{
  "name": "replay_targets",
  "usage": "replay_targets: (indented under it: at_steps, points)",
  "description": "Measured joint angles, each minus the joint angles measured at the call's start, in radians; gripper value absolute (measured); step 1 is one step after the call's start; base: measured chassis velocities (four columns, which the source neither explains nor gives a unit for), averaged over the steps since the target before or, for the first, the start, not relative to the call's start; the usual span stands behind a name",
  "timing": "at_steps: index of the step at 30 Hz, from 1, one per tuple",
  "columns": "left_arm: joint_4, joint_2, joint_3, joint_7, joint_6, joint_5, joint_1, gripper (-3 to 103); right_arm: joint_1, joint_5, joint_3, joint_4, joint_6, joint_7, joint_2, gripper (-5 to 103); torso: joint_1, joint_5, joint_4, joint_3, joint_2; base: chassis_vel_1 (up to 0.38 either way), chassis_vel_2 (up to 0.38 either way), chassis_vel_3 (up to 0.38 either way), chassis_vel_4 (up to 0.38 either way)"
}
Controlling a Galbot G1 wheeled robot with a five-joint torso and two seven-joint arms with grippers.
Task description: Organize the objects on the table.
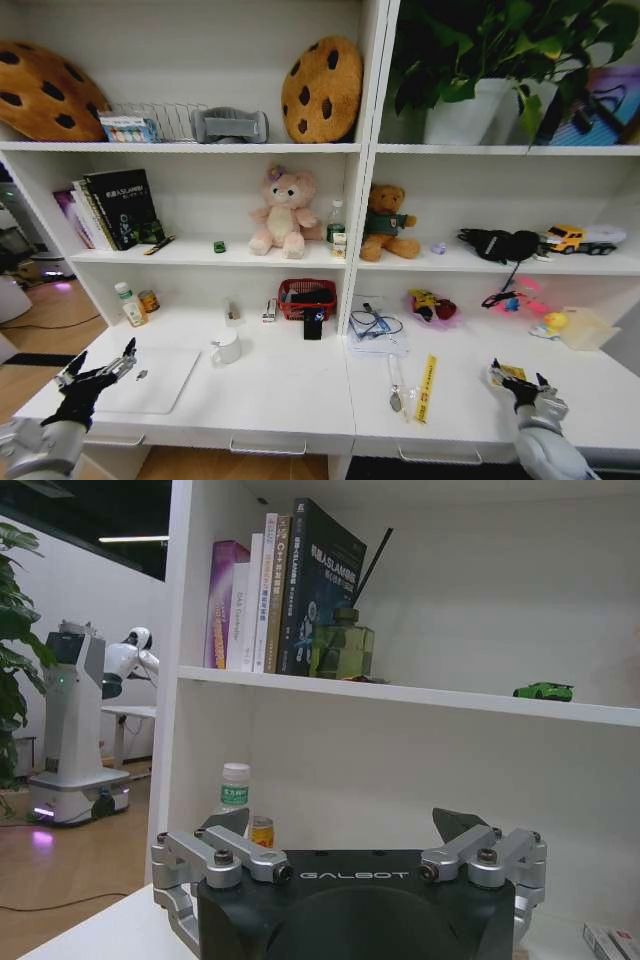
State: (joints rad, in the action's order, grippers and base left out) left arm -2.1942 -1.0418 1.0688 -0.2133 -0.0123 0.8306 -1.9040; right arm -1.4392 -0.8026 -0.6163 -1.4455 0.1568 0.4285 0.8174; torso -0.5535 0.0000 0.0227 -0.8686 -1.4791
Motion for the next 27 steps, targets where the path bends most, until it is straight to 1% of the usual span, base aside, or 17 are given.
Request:
replay_targets:
  at_steps: [1,2,4,5,8,9,11,12,15,16,18,20,21,22,23,24,27]
  points:
    - [0.000,0.000,0.000,0.000,0.000,0.000,0.000,100,0.008,-0.002,0.008,0.003,-0.001,0.004,-0.001,84,0.000,-0.0001,-0.0001,0.000,0.000,0.000,0.000,0.000,0.000]
    - [0.000,0.000,0.000,0.000,0.000,0.000,0.000,100,0.008,-0.002,0.008,0.003,-0.001,0.004,-0.001,84,0.000,-0.0001,-0.0001,0.000,0.000,0.000,0.000,0.000,0.000]
    - [0.000,0.000,0.000,0.000,0.000,0.000,0.000,100,0.019,-0.002,0.022,0.012,-0.002,0.010,-0.001,73,0.000,0.0000,0.0000,0.000,0.000,0.000,0.000,0.000,0.000]
    - [0.000,0.000,0.000,0.000,0.000,0.000,0.000,100,0.019,-0.002,0.022,0.012,-0.002,0.010,-0.001,73,0.000,0.0000,0.0000,0.000,0.000,0.000,0.000,0.000,0.000]
    - [0.000,0.000,0.000,0.000,0.000,0.000,0.000,100,0.020,0.003,0.028,0.020,0.006,0.011,0.000,57,0.000,-0.0001,0.0001,0.000,0.000,0.000,0.000,0.000,0.000]
    - [0.000,0.000,0.000,0.000,0.000,0.000,0.000,100,0.020,0.003,0.028,0.020,0.006,0.011,0.000,57,0.000,-0.0001,0.0001,0.000,0.000,0.000,0.000,0.000,0.000]
    - [0.000,0.000,0.000,0.000,0.000,0.000,0.000,100,0.020,0.007,0.030,0.028,0.012,0.013,0.001,46,0.000,0.0000,0.0001,0.000,0.000,0.000,0.000,0.000,0.000]
    - [0.000,0.000,0.000,0.000,0.000,0.000,0.000,100,0.020,0.007,0.030,0.028,0.012,0.013,0.001,46,0.000,0.0000,0.0001,0.000,0.000,0.000,0.000,0.000,0.000]
    - [0.000,0.000,0.000,0.000,0.000,0.000,0.000,100,0.019,0.018,0.031,0.031,0.019,0.013,0.003,30,0.000,0.0000,0.0000,0.000,0.000,0.000,0.000,0.000,0.000]
    - [0.000,0.000,0.000,0.000,0.000,0.000,0.000,100,0.019,0.018,0.031,0.031,0.019,0.013,0.003,30,0.000,0.0000,0.0000,0.000,0.000,0.000,0.000,0.000,0.000]
    - [0.000,0.000,0.000,0.000,0.000,0.000,0.000,100,0.018,0.027,0.033,0.031,0.020,0.015,0.004,19,0.000,0.0000,0.0000,0.000,0.000,0.000,0.000,0.000,0.000]
    - [0.000,0.000,0.000,0.000,0.000,0.000,0.000,100,0.018,0.029,0.033,0.032,0.021,0.015,0.005,19,0.000,0.0000,0.0001,0.000,0.000,0.000,0.000,0.000,0.000]
    - [0.000,0.000,0.000,0.000,0.000,0.000,0.000,100,0.019,0.036,0.034,0.032,0.022,0.016,0.006,8,0.000,0.0000,0.0001,0.000,0.000,0.000,0.000,0.000,0.000]
    - [0.000,0.000,0.000,0.000,0.000,0.000,0.000,100,0.019,0.036,0.034,0.032,0.022,0.016,0.006,8,0.000,0.0000,0.0001,0.000,0.000,0.000,0.000,0.000,0.000]
    - [0.000,0.000,0.000,0.000,0.000,0.000,0.000,100,0.020,0.039,0.035,0.032,0.023,0.016,0.006,3,0.000,0.0000,0.0001,0.000,0.000,0.000,0.000,0.000,0.000]
    - [0.000,0.000,0.000,0.000,0.000,0.000,0.000,100,0.019,0.043,0.035,0.027,0.024,0.016,0.007,2,0.000,0.0000,0.0001,0.000,0.000,0.000,0.000,0.000,0.000]
    - [0.000,0.000,0.000,0.000,0.000,0.000,0.000,100,0.015,0.052,0.031,0.007,0.027,0.016,0.007,0,0.000,0.0001,0.0001,0.000,0.000,0.000,0.000,0.000,0.000]
